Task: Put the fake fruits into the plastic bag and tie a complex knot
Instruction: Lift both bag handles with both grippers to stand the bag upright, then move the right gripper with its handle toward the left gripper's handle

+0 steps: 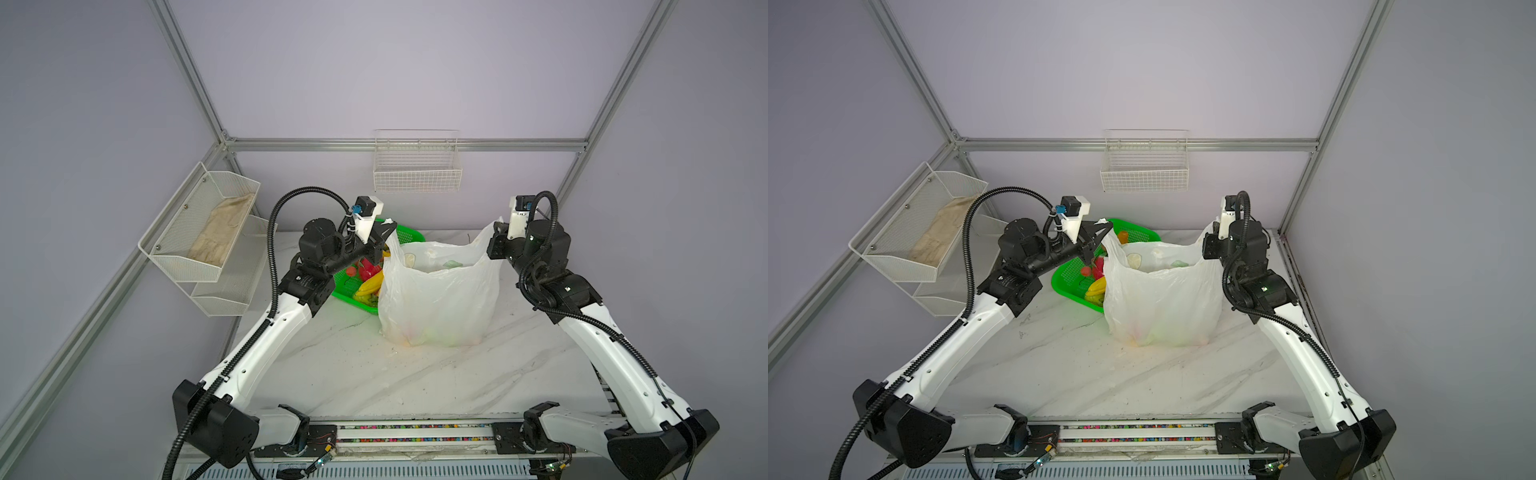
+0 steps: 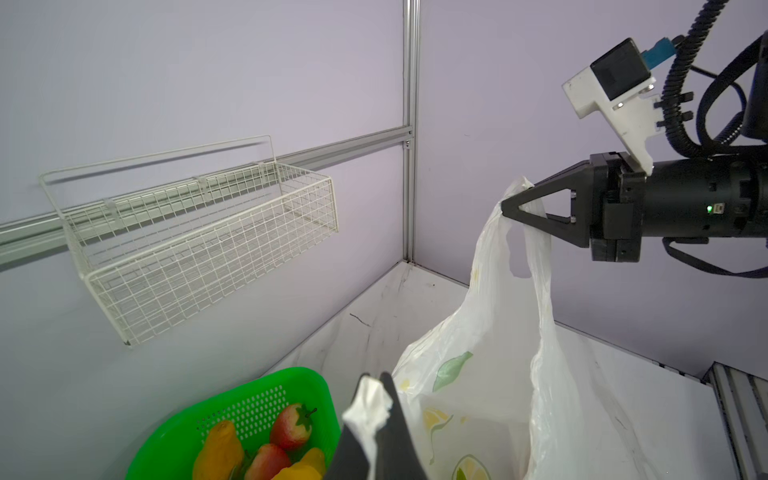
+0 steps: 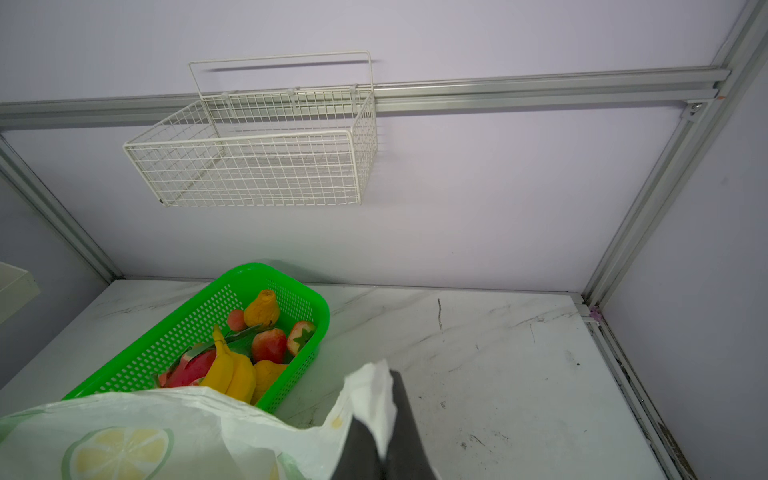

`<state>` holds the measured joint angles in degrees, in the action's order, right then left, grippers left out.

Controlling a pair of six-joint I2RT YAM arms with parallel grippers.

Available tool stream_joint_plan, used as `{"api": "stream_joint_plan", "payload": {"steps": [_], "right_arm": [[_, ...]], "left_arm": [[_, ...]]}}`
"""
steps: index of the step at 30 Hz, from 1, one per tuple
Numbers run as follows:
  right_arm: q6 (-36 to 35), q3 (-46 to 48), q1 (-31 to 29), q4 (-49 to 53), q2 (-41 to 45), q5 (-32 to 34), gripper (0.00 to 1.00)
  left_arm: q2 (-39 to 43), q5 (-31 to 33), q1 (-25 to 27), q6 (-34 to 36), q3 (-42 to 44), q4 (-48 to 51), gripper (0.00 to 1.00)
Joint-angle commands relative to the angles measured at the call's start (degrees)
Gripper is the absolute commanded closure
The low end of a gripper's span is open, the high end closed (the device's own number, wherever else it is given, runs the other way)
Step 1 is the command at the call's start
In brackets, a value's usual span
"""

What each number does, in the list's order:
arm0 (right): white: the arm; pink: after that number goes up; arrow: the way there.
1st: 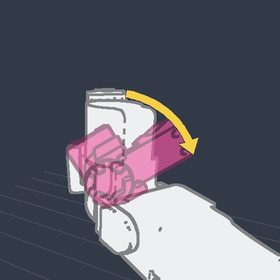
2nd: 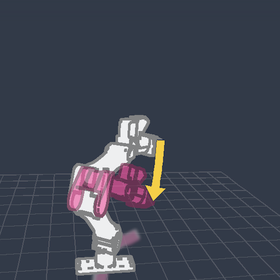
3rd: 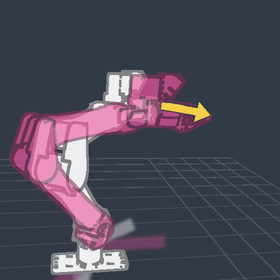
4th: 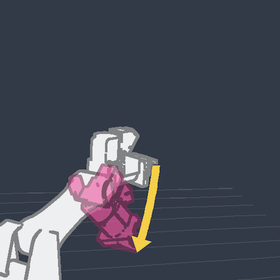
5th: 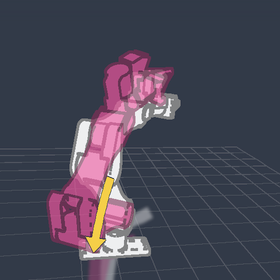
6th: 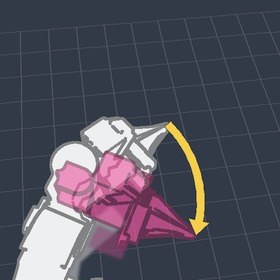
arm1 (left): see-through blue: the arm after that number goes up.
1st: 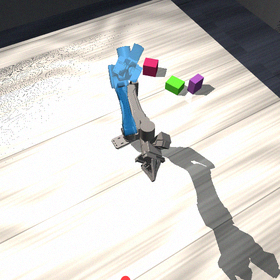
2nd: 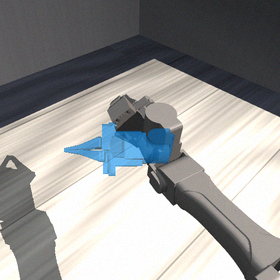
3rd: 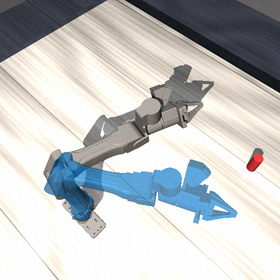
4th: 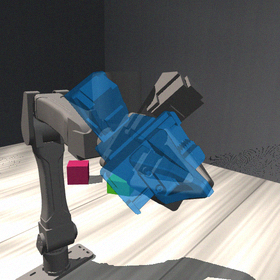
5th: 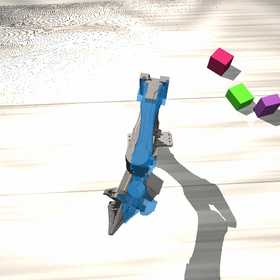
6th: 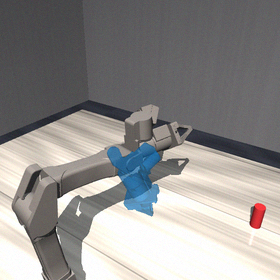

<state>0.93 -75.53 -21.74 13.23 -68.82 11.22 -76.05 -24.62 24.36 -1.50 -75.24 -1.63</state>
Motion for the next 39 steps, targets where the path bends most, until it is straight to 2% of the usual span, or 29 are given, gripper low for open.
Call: {"api": "stream_joint_plan", "payload": {"steps": [1,4,11,18,26,28,31,34,39], "right_arm": [[-0.90,-0.87,0.39,-0.60,-1.19,2.05,0.99],[-1.12,-1.20,0.47,-1.13,-2.58,1.87,0.99],[-0.40,-1.76,0.45,-4.53,-8.27,-5.14,0.97],[-0.65,-5.24,0.42,-4.01,-15.29,-4.70,0.93],[-1.68,-8.66,0.47,-1.76,-15.07,-4.05,0.58],[-2.90,-10.42,0.44,0.16,-14.36,-3.86,0.44],[-2.90,-12.44,-0.02,1.57,-13.55,-7.31,0.27],[-4.08,-12.35,-3.08,1.01,-11.62,-7.26,0.18],[-8.13,-10.59,-8.51,-0.41,-6.52,-2.10,0.14]], "left_arm": [[0.20,0.70,0.07,-4.79,1.82,-5.41,1.00],[0.50,0.56,0.07,-5.26,1.68,-5.74,1.00],[0.18,-1.84,0.07,-7.91,2.61,-6.79,1.00],[-1.54,-2.45,0.07,-10.14,3.70,-7.21,1.00],[-2.61,-2.45,0.23,-13.16,3.46,-7.07,1.00],[-2.61,-2.49,0.31,-13.63,3.77,-7.11,1.00],[-2.44,-2.37,0.26,-14.04,3.96,-6.80,1.00],[-2.39,-2.67,0.25,-14.25,3.88,-6.69,1.00],[-1.38,-3.24,0.25,-14.80,4.30,-6.81,1.00]]}}
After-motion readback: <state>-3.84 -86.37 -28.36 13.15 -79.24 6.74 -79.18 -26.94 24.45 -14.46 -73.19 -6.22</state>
